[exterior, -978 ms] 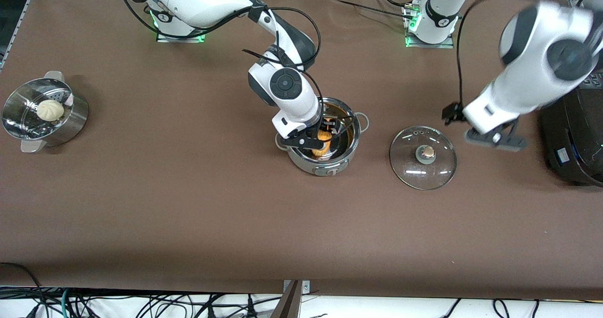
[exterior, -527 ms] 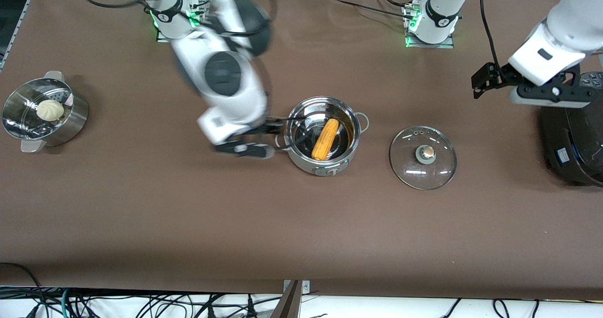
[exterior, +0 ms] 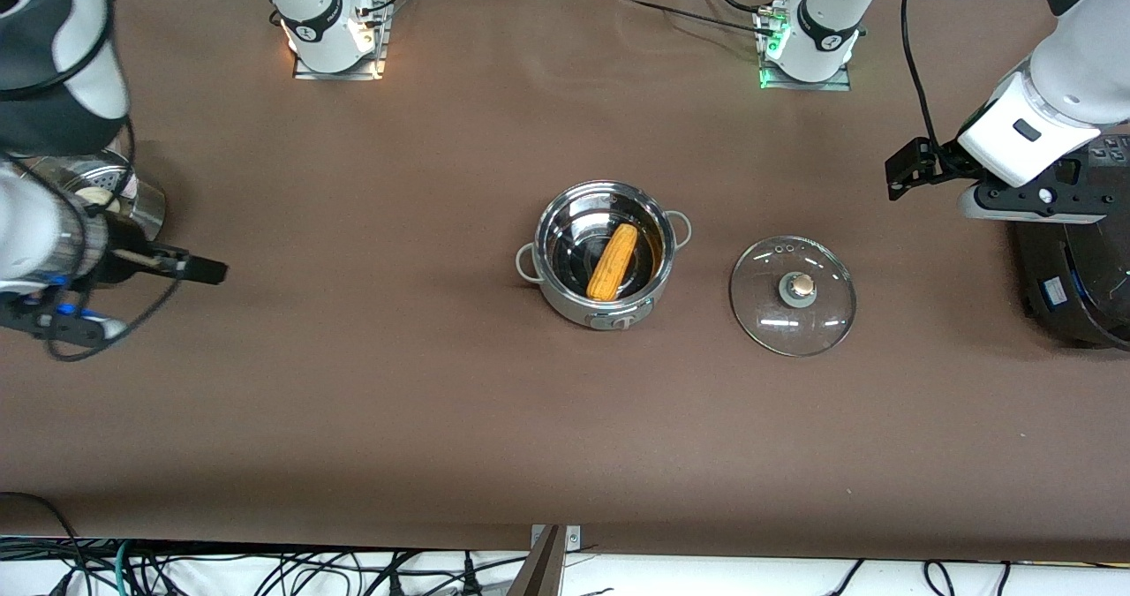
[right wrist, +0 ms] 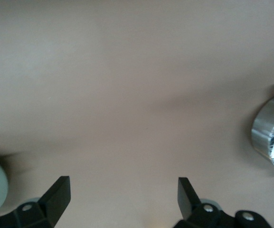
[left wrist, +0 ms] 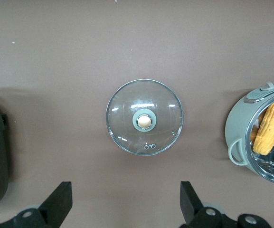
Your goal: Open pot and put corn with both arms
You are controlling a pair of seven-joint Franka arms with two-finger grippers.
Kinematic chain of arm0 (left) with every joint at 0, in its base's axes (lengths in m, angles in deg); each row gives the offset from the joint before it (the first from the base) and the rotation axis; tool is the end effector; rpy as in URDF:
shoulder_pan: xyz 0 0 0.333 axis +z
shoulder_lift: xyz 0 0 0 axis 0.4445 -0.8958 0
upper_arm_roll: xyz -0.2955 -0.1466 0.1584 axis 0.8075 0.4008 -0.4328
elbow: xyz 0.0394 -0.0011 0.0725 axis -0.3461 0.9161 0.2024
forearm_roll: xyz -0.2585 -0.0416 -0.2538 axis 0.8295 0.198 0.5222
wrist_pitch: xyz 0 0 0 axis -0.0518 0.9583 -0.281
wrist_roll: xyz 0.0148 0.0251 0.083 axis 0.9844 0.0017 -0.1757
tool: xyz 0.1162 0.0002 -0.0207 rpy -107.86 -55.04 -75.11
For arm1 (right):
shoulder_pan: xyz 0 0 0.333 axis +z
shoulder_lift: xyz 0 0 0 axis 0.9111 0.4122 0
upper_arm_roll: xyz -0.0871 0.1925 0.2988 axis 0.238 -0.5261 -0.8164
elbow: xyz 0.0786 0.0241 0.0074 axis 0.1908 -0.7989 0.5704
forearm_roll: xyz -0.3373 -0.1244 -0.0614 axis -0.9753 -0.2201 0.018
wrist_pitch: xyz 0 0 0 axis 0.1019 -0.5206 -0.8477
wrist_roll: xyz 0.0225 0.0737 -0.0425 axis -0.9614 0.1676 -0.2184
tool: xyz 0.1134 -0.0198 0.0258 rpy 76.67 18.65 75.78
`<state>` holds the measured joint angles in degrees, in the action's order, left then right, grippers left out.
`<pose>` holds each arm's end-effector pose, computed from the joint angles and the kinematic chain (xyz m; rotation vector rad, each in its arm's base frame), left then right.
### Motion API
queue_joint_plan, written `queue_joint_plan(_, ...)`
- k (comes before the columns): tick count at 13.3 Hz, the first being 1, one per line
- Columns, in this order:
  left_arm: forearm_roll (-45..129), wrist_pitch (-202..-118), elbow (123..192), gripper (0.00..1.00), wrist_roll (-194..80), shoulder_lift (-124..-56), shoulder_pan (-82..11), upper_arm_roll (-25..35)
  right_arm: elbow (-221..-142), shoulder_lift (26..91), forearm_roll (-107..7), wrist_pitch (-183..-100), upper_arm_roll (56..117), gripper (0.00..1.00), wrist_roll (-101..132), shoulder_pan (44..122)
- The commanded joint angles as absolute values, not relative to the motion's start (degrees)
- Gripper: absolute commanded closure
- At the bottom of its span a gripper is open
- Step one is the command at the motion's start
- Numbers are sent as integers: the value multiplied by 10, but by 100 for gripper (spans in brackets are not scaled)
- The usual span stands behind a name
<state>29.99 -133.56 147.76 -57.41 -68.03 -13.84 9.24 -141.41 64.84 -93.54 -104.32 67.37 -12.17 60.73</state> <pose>0.5398 -0.0778 0.6368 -3.1059 0.0689 0.0652 0.6678 0.0387 0.5760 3.0646 -0.4282 -0.2583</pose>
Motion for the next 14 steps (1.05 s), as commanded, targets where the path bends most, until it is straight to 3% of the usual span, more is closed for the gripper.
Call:
queue_joint_plan(1, 308, -1324, 1464, 0, -571, -681, -212, 12, -1637, 489, -938, -1153, 714, 0, -122, 609)
queue_joint_plan(3, 313, -1324, 1464, 0, -567, -681, -281, -75, -1710, 408, -922, -1192, 736, 0, -118, 608)
queue_joint_plan(6, 312, -1321, 1464, 0, -550, -679, -282, -76, -1753, 355, -887, -1166, 752, 0, -76, 608)
queue_joint_plan(8, 312, -1319, 1464, 0, -550, -679, -282, -75, -1753, 355, -879, -1148, 789, 0, 28, 609)
queue_joint_plan(14, 311, -1306, 1464, 0, -529, -678, -272, -80, -1724, 387, -865, -1145, 798, 0, 48, 609)
